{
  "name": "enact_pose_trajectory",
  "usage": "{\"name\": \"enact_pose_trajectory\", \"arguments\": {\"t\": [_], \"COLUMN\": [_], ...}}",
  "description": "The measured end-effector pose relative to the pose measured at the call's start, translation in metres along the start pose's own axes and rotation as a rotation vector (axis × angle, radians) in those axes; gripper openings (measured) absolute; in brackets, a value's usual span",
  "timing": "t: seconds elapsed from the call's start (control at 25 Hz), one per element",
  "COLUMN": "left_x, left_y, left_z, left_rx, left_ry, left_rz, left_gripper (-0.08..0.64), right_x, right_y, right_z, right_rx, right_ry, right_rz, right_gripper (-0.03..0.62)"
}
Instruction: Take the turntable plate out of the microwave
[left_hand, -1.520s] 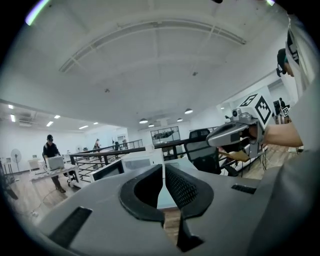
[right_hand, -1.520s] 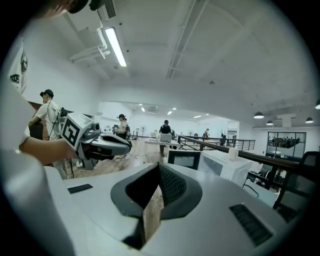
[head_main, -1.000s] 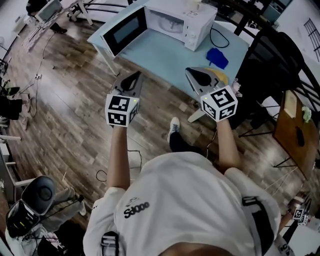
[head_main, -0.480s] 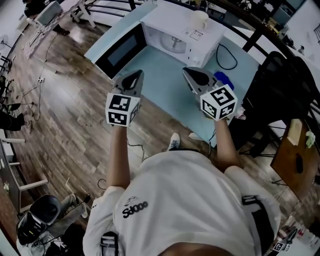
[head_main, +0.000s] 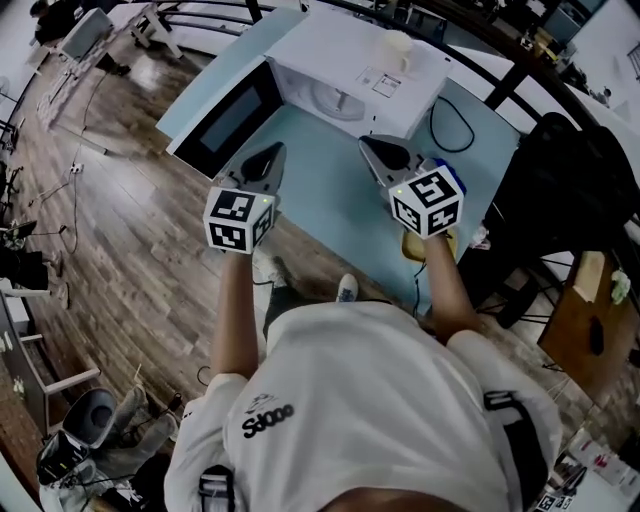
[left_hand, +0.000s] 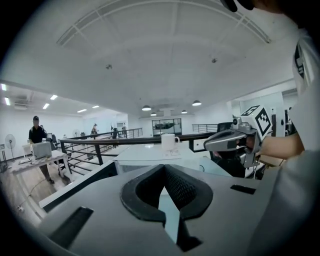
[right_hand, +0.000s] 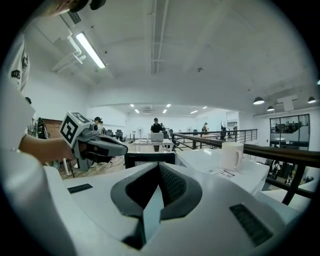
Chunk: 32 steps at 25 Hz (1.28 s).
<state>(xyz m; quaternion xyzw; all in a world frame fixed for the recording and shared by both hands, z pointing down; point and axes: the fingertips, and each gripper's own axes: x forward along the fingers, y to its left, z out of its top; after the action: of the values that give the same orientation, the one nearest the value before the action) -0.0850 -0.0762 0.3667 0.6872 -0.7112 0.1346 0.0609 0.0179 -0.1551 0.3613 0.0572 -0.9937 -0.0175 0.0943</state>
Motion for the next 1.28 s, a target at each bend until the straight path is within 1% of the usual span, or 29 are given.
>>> {"name": "enact_pose_trajectory", "arguments": {"t": [0.16,0.28,0.44,0.56,0.68,0.76,0.84,0.96,1.12,1.2,1.28], "left_x": [0.027,0.057,0.093,0.121,0.146,0.164,0.181,0.206,0.238,0.251,0.267], "left_y": [0.016,0.034,0.062,0.09,0.108,0.117,0.125,0.135,0.124,0.121,0.124], "left_z": [-0.002,-0.01,-0.008,-0.008,-0.008,-0.012,-0.02,-0.045,-0.091,-0.116,-0.136], "left_rx": [-0.012,0.001,0.0,-0.026,-0.024,-0.043,-0.093,-0.181,-0.372,-0.45,-0.507], "left_ry": [0.001,0.037,0.024,0.017,0.014,0.013,0.023,0.072,0.173,0.221,0.253], "left_rz": [-0.032,-0.053,-0.127,-0.167,-0.237,-0.287,-0.324,-0.36,-0.436,-0.445,-0.428], "left_gripper": [0.018,0.018,0.018,0.018,0.018,0.018,0.018,0.02,0.023,0.024,0.04], "right_x": [0.016,0.03,0.055,0.074,0.095,0.107,0.12,0.137,0.147,0.154,0.166], "right_y": [-0.012,-0.027,-0.048,-0.066,-0.08,-0.083,-0.084,-0.09,-0.099,-0.102,-0.106], "right_z": [-0.008,-0.015,-0.015,-0.009,-0.008,-0.011,-0.018,-0.031,-0.056,-0.07,-0.084], "right_rx": [-0.003,0.024,0.058,0.069,0.097,0.109,0.124,0.14,0.192,0.218,0.233], "right_ry": [0.03,0.06,0.073,0.071,0.085,0.112,0.142,0.172,0.221,0.25,0.273], "right_rz": [-0.035,-0.11,-0.206,-0.29,-0.356,-0.385,-0.409,-0.464,-0.559,-0.593,-0.598], "right_gripper": [0.006,0.006,0.006,0.006,0.006,0.006,0.006,0.006,0.006,0.008,0.009]}}
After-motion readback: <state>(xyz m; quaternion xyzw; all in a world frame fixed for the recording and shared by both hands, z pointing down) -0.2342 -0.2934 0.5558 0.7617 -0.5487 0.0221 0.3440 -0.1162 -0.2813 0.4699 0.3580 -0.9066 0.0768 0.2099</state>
